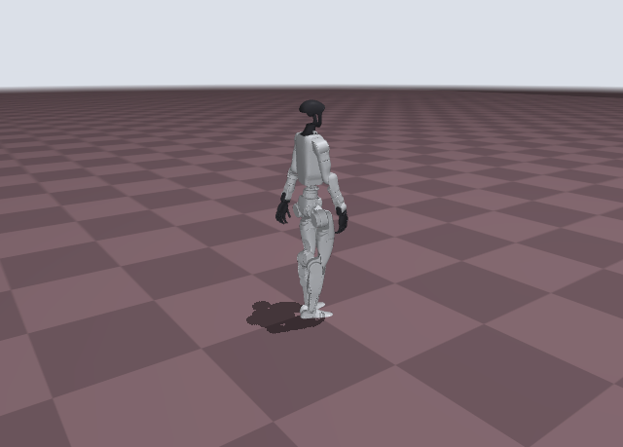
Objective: In place motions
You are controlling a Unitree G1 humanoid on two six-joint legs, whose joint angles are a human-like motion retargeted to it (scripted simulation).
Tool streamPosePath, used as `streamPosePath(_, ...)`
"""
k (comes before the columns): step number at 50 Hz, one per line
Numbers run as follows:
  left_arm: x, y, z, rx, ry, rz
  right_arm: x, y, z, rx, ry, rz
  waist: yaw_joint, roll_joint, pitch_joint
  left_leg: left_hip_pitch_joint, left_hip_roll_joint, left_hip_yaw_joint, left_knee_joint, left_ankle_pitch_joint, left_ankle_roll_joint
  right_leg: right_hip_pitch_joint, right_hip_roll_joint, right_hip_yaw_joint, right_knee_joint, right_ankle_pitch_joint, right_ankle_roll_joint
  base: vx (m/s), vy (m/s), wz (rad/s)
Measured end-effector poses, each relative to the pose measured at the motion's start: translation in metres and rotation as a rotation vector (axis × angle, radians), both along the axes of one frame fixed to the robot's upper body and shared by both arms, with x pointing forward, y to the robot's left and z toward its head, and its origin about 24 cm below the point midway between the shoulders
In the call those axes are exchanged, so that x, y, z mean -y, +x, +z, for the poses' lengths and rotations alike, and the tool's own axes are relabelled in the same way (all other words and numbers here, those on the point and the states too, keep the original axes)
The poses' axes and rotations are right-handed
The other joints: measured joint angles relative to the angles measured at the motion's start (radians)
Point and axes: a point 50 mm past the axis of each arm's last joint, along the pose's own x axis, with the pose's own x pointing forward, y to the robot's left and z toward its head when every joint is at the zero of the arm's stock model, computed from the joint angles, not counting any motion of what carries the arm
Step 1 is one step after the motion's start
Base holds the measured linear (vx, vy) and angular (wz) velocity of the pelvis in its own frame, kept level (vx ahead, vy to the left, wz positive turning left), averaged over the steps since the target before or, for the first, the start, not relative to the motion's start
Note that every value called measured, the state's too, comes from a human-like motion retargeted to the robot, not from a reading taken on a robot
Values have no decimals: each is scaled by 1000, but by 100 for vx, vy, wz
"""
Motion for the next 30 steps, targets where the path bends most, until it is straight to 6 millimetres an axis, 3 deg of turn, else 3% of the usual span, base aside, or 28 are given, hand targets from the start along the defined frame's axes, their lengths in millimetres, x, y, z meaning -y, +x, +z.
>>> streamPosePath(2,-1,-31,9,-77,-1,50,-11,25,9,84,51,6,-3,1,2,0,1,-2,0,0,-1,0,1,0,1,-1,0,0,0,0)
streamPosePath(6,-3,-70,25,-169,4,110,-26,57,26,227,125,2,-8,-1,4,-2,2,-8,1,2,-1,1,1,-4,1,-4,2,0,0,0)
streamPosePath(10,-5,-81,31,-190,14,155,-28,63,30,277,140,12,-13,-8,4,-3,1,-13,2,4,-1,2,0,-8,2,-6,4,0,0,0)
streamPosePath(13,-6,-73,27,-181,24,162,-22,50,23,237,113,26,-19,-12,2,-5,0,-14,2,4,-1,2,0,-9,2,-7,5,0,0,0)
streamPosePath(17,-4,-37,12,-104,26,128,-5,9,4,92,40,29,-30,-18,-3,-5,2,-8,1,4,0,-1,1,-2,2,-4,4,0,-1,-5)
streamPosePath(20,0,5,-1,-5,25,96,12,-37,-9,-60,-33,4,-39,-19,-6,-5,5,3,-2,3,1,-3,4,3,0,1,4,-1,-3,-27)
streamPosePath(25,4,97,-14,226,0,87,47,-126,-16,-343,-170,-120,-59,-21,-8,-7,8,10,-5,3,4,-6,5,5,-2,6,4,-1,-1,-14)
streamPosePath(30,4,201,-5,535,-42,47,75,-210,0,-612,-258,-323,-67,-26,-5,-9,6,13,-8,4,7,-9,4,5,-2,8,3,0,0,0)
